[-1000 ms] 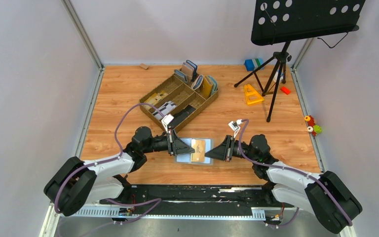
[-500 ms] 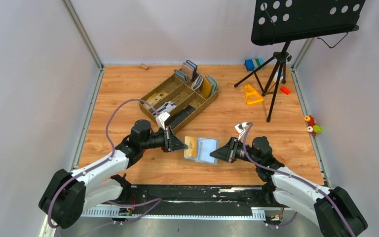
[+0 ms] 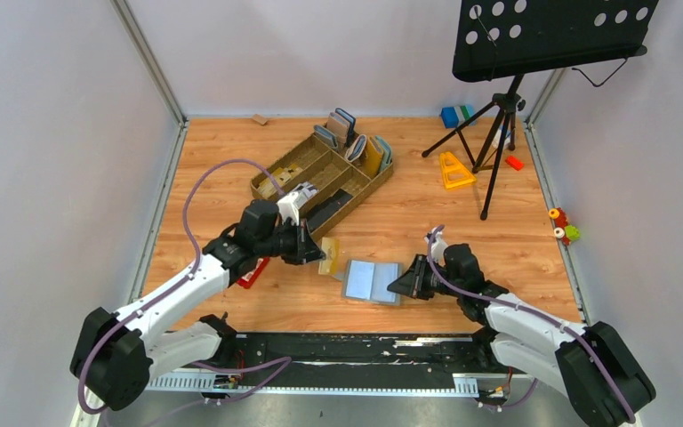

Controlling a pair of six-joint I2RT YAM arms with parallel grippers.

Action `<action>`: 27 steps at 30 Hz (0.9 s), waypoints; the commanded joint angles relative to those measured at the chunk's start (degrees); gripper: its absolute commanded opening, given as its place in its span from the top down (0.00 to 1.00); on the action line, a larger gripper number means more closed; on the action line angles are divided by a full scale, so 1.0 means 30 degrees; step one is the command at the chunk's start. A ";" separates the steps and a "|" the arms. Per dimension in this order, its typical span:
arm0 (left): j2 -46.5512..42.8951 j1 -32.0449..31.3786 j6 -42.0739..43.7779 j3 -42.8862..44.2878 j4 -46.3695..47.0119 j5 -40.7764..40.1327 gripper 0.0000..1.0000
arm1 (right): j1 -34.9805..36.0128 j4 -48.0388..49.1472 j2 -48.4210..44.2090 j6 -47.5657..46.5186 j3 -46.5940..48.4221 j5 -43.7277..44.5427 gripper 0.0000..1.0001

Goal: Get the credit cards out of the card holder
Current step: Place the credit card in the storage box.

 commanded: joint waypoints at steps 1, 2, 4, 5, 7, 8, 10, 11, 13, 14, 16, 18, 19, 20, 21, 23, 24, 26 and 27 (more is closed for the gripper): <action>0.0516 0.0060 0.3308 0.3253 -0.4417 -0.4565 1.00 | -0.0139 -0.0812 0.0299 -0.1608 0.1312 0.0294 1.00; 0.0791 0.0057 0.3822 0.4106 -0.5803 -0.5711 1.00 | -0.0141 -0.0905 0.0278 -0.1788 0.1414 0.0237 1.00; 0.1245 0.0056 0.4826 0.5825 -0.7294 -0.7989 1.00 | -0.0145 -0.1393 0.0239 -0.2174 0.1759 0.0211 1.00; 0.1488 0.0056 0.5327 0.6519 -0.7822 -0.8959 1.00 | -0.0142 -0.1784 0.0202 -0.2467 0.1990 0.0223 1.00; 0.2107 0.0058 0.6603 0.7922 -0.8564 -1.0569 1.00 | -0.0184 -0.2552 0.0185 -0.2972 0.2476 0.0310 1.00; 0.2515 0.0056 0.7211 0.8652 -0.8834 -1.1336 1.00 | -0.0172 -0.2870 0.0159 -0.3204 0.2636 0.0367 1.00; 0.3535 0.0006 0.8873 1.0240 -0.9338 -1.2435 1.00 | -0.0185 -0.3172 0.0037 -0.3403 0.2803 0.0389 1.00; 0.4096 -0.0045 0.9850 1.1000 -0.9666 -1.3041 1.00 | -0.0198 -0.3123 -0.0058 -0.3379 0.2813 0.0275 1.00; 0.5523 -0.0189 1.1378 1.2644 -1.0467 -1.5110 1.00 | -0.0217 -0.2858 -0.0245 -0.3172 0.2720 -0.0108 1.00; 0.6311 -0.0260 1.2064 1.3414 -1.0862 -1.6426 1.00 | -0.0228 -0.2708 -0.0345 -0.3109 0.2703 -0.0311 1.00; 0.8224 -0.0304 1.3263 1.4735 -1.1461 -1.9274 1.00 | -0.0224 -0.2756 -0.0617 -0.3055 0.2736 -0.0497 1.00; 0.9458 -0.0308 1.4334 1.5716 -1.1413 -2.0532 1.00 | -0.0220 -0.3023 -0.0774 -0.3234 0.2886 -0.0547 1.00; 1.0296 -0.0304 1.4894 1.6028 -1.1116 -2.0792 1.00 | -0.0228 -0.3229 -0.0825 -0.3329 0.2991 -0.0516 1.00; 1.0837 -0.0322 1.5462 1.6320 -1.0841 -2.0795 1.00 | -0.0214 -0.3438 -0.0890 -0.3403 0.3111 -0.0472 1.00; 1.1271 -0.0297 1.6118 1.6552 -1.0510 -2.0898 1.00 | -0.0216 -0.3590 -0.0943 -0.3449 0.3192 -0.0467 1.00; 1.2081 -0.0315 1.7075 1.6761 -0.9458 -2.1952 1.00 | -0.0212 -0.3720 -0.1088 -0.3389 0.3259 -0.0478 1.00; 1.2404 -0.0312 1.7694 1.6763 -0.8934 -2.2394 1.00 | -0.0223 -0.3712 -0.1176 -0.3334 0.3258 -0.0504 1.00; 1.3292 -0.0308 1.8845 1.7057 -0.8396 -2.3309 1.00 | -0.0222 -0.3855 -0.1245 -0.3273 0.3330 -0.0509 1.00; 1.3778 -0.0297 1.9358 1.7334 -0.8373 -2.3633 1.00 | -0.0221 -0.3963 -0.1269 -0.3286 0.3409 -0.0508 1.00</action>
